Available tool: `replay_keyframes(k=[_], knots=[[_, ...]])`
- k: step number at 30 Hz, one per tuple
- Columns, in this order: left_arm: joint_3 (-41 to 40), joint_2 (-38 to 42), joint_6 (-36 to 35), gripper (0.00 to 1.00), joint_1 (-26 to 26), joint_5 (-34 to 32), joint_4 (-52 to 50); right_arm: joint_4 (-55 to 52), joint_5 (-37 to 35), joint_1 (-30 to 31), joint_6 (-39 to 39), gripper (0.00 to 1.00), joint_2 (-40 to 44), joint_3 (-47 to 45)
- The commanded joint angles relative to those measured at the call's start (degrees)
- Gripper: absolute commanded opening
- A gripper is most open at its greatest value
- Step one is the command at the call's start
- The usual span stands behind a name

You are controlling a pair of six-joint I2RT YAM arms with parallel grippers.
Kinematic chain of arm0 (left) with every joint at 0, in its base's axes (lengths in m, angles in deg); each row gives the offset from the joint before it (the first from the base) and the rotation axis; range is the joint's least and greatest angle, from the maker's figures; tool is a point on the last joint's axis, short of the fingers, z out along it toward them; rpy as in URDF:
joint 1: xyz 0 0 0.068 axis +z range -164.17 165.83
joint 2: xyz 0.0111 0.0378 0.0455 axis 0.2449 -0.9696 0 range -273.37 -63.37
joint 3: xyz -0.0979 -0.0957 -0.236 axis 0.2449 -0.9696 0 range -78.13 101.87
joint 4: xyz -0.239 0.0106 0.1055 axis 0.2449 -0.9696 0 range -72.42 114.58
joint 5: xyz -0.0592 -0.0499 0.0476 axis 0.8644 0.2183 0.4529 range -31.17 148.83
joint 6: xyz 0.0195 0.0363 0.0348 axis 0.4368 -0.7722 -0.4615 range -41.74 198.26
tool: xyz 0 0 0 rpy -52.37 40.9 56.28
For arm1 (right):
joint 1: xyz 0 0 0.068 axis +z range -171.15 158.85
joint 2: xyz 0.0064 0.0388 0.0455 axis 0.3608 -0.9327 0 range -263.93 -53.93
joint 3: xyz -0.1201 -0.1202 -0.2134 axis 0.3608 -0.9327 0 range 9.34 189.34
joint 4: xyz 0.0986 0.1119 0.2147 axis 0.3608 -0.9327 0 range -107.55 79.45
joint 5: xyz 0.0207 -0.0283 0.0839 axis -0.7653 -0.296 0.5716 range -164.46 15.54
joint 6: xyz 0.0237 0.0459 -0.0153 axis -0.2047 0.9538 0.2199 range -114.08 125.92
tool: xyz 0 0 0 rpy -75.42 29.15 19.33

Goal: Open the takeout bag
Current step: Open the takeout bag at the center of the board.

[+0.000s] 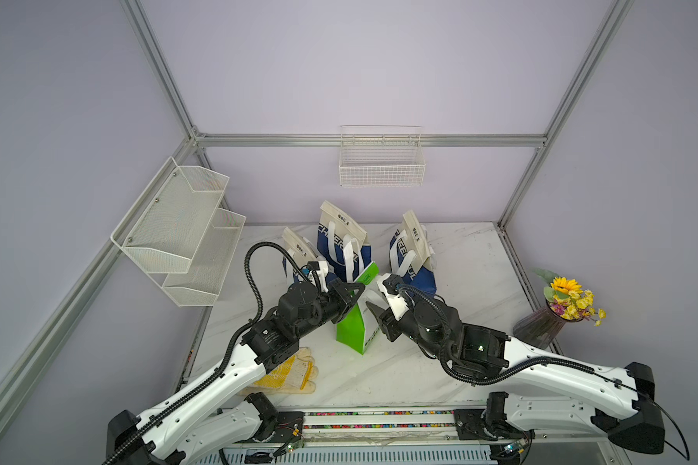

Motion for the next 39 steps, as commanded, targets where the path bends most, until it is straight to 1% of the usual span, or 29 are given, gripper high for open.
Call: replay_keyframes(k=[1, 3, 7, 9, 15, 19, 24, 26, 29, 33, 38, 39], knots=[[2.72, 3.11, -1.24, 0.00, 1.91, 3.32, 2.88, 2.69, 1.79, 0.23, -3.72, 0.49, -3.36, 3.29], [2.98, 3.07, -1.20, 0.00, 2.18, 4.06, 2.53, 3.54, 2.71, 0.27, -5.06, 0.49, -5.60, 4.40], [2.17, 3.16, -0.68, 0.00, 2.41, 4.74, 3.51, 5.24, 1.09, 0.22, -6.91, 0.48, -9.27, 5.78], [1.64, 2.89, -0.28, 0.00, 2.68, 5.49, 4.24, 6.42, 0.13, -0.40, -7.87, 0.47, -10.68, 5.80], [-0.13, 3.00, 1.37, 0.00, 2.87, 6.14, 5.76, 10.03, 2.67, -4.16, -8.13, 0.34, -12.13, 5.24], [-0.09, 3.09, 1.63, 0.00, 2.89, 5.92, 5.52, 11.69, 4.94, -5.26, -8.02, 0.30, -11.37, 4.02], [1.45, 2.39, 1.11, 0.00, 2.98, 6.09, 4.33, 12.26, 7.85, -5.88, -8.56, 0.22, -10.35, 3.33], [1.75, 2.19, 1.07, 0.00, 3.29, 6.10, 3.96, 11.55, 7.90, -6.01, -8.40, 0.22, -9.06, 2.79], [1.68, 1.77, 1.43, 0.00, 3.42, 6.93, 4.86, 11.77, 8.12, -6.19, -8.17, 0.26, -7.30, 1.14], [1.60, 1.73, 1.55, 0.00, 3.42, 7.30, 4.44, 12.89, 5.26, -6.28, -9.39, 0.26, -8.20, 1.26], [1.78, 2.58, 1.55, 0.00, 3.51, 7.00, 4.12, 14.13, 5.51, -6.69, -11.16, 0.28, -9.51, 2.18], [1.97, 2.63, 1.39, 0.00, 3.53, 7.05, 3.85, 14.19, 5.61, -6.85, -11.34, 0.30, -10.02, 2.49]])
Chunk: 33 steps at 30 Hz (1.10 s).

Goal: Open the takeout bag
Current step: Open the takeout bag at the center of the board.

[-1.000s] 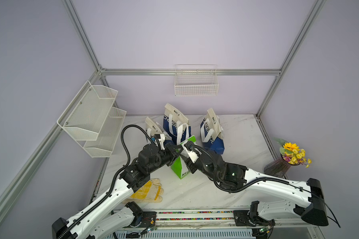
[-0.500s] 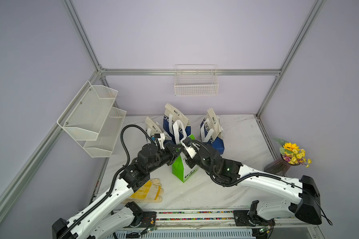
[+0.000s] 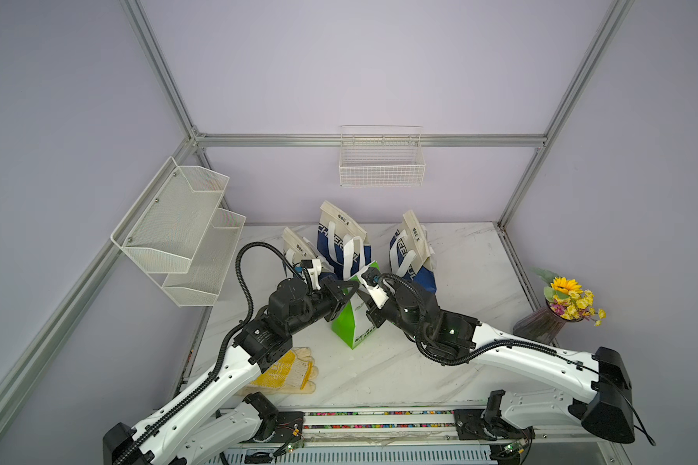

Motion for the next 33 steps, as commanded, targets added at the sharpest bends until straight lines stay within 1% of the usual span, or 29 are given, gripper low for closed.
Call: replay_keyframes(k=[1, 3, 4, 7, 8, 11, 13, 17, 21, 26, 27, 28, 29, 30, 33], knots=[[2.19, 1.81, 0.04, 0.00, -0.01, 1.77, 3.88, 4.62, -1.08, -0.82, -2.20, 0.34, -1.36, 1.41], [2.12, 1.96, 0.21, 0.00, -0.02, 2.08, 4.19, 5.25, -1.04, -0.95, -2.40, 0.47, -2.23, 1.88], [1.97, 1.95, 0.28, 0.00, -0.01, 2.08, 4.42, 5.32, -1.06, -1.06, -2.38, 0.48, -2.63, 2.12], [1.62, 2.15, 0.45, 0.00, -0.01, 2.44, 4.61, 6.26, -0.64, -1.60, -2.32, 0.48, -3.47, 2.43], [1.28, 2.31, 0.63, 0.00, -0.01, 2.52, 4.89, 6.53, -0.08, -1.91, -2.21, 0.45, -3.54, 2.36], [0.78, 2.57, 0.96, 0.00, -0.01, 2.65, 4.91, 7.45, 0.89, -2.82, -1.85, 0.30, -3.59, 1.83], [1.03, 2.80, 0.62, 0.00, 0.12, 2.64, 3.90, 8.01, 0.98, -3.27, -1.85, 0.26, -3.10, 1.05], [1.25, 3.21, 0.43, 0.00, 0.16, 2.39, 2.77, 8.23, 1.65, -3.62, -1.77, 0.26, -1.57, -0.12], [1.35, 2.72, 1.15, 0.00, 0.12, 3.12, 3.34, 8.21, 3.60, -3.70, -2.51, 0.26, -3.38, 0.89], [0.98, 3.01, 1.52, 0.00, 0.17, 3.13, 2.87, 13.18, 0.62, -3.76, -3.08, 0.25, -6.05, 0.67], [0.80, 3.32, 1.53, 0.00, 0.21, 2.76, 2.49, 14.53, 0.38, -3.75, -3.24, 0.23, -6.05, 0.15], [0.69, 3.46, 1.51, 0.00, 0.29, 2.54, 2.06, 15.36, 0.31, -3.76, -3.34, 0.16, -6.05, -0.07], [0.55, 3.64, 1.40, 0.00, 0.25, 2.44, 1.78, 15.43, 0.36, -3.75, -3.41, 0.02, -6.19, -0.02], [0.51, 3.75, 1.37, 0.00, 0.40, 2.33, 1.59, 15.17, -0.12, -3.72, -3.39, 0.00, -6.44, 0.31], [0.51, 3.53, 1.09, 0.00, 0.90, 1.87, 0.62, 14.18, -1.18, -3.76, -3.12, 0.00, -5.62, 0.15]])
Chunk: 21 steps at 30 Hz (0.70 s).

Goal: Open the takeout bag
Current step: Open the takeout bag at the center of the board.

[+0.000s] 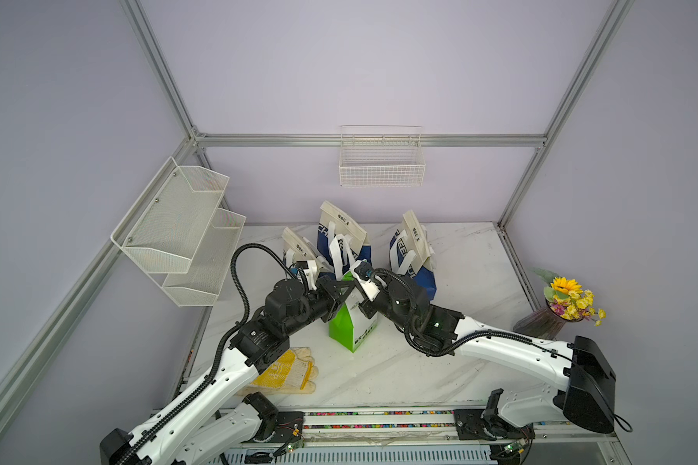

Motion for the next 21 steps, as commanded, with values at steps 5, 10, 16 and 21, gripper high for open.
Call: replay_keyframes(k=[5, 10, 16, 21], knots=[[6.06, 2.22, -11.88, 0.63, 0.47, -0.93, -7.38, -3.92, -8.23, -0.87, 4.72, 0.00, 4.07, 1.39], [7.25, 5.64, -27.84, 1.00, 0.39, -8.35, -18.63, -26.68, -10.67, -0.77, 14.35, 0.00, 3.63, 10.98], [-1.71, 5.09, -30.07, 1.00, -0.77, 3.64, -3.59, -45.77, -8.09, -0.48, 23.86, 0.00, 2.79, 21.27], [-2.33, -0.08, -35.18, 1.00, -6.44, 2.73, 4.83, -51.61, -5.72, -0.06, 25.72, 0.00, 1.82, 26.46]])
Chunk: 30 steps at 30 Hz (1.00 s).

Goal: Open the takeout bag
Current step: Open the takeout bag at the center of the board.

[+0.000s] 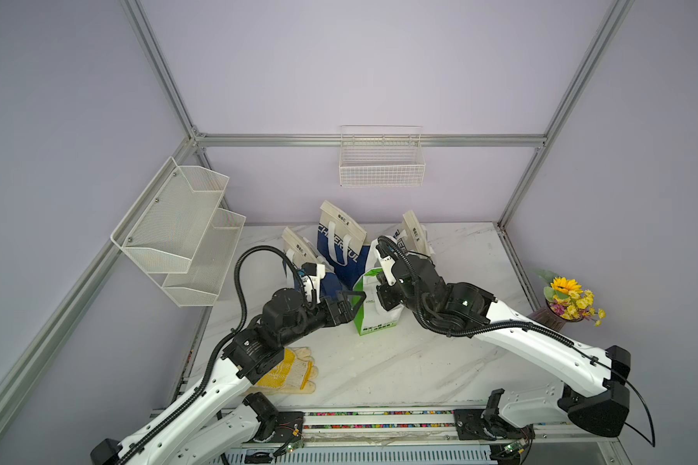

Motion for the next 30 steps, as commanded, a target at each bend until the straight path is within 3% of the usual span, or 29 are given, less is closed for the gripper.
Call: replay_keyframes(k=[1, 4, 10, 13, 16, 17, 18, 25, 30], knots=[[-0.40, -3.21, -6.13, 1.00, -2.62, 2.05, 9.83, -5.06, 1.41, 0.52, 4.83, 0.00, -0.12, 4.19], [-0.81, -6.89, -6.72, 0.96, -4.02, -0.66, 11.60, -6.72, 1.61, 0.74, 5.86, 0.00, -1.72, 5.54], [-4.26, -9.18, -5.47, 0.67, -5.61, -6.64, 19.19, -8.11, 2.77, 1.90, 7.77, 0.00, -1.41, 6.31], [-3.12, -10.32, -6.75, 0.50, -6.78, -9.59, 18.38, -8.87, 2.36, 2.54, 8.28, 0.00, -1.34, 6.86], [-2.29, -11.11, -7.70, 0.21, -7.62, -11.36, 17.65, -9.37, 1.77, 2.86, 8.75, 0.00, -0.93, 7.15], [-1.90, -11.55, -7.90, 0.06, -7.88, -12.36, 16.83, -9.20, 1.35, 3.05, 8.83, 0.00, -0.73, 7.00], [-1.41, -12.07, -8.10, 0.00, -8.15, -13.15, 15.75, -8.82, 0.77, 3.24, 8.77, 0.00, -0.72, 6.79], [1.66, -16.07, -8.62, 0.00, -10.46, -18.98, 4.96, -6.96, -15.88, 3.74, 0.84, 0.00, 0.06, 10.19], [0.04, -14.64, -9.86, 0.00, -10.84, -22.57, 1.32, -15.65, -16.98, 3.78, -2.59, 0.00, -6.34, 23.07]])
